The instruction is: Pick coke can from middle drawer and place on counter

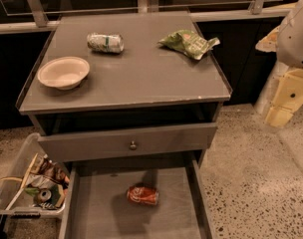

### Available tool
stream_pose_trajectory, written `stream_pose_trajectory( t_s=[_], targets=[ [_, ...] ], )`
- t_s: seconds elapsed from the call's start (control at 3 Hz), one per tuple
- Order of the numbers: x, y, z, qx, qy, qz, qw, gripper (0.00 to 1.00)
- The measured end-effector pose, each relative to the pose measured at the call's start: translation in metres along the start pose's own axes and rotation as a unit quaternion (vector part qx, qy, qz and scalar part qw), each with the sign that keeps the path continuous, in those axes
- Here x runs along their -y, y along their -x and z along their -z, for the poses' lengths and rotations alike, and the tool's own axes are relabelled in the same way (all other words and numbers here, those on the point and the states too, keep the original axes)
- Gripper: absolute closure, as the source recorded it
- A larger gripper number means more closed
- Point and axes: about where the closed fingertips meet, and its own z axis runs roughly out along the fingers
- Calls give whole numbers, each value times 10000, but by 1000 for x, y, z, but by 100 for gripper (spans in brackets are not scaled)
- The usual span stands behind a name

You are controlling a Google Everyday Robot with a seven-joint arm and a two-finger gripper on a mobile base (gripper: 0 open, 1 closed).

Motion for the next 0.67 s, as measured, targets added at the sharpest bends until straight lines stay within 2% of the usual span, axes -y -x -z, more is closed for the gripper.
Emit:
stream_pose_trajectory(
  t_s=[0.33, 0.67],
  targets=[
    [0, 0, 1, 8, -14, -5, 10000, 0],
    [-12, 8, -16, 220, 71, -17, 9997, 0]
  ],
)
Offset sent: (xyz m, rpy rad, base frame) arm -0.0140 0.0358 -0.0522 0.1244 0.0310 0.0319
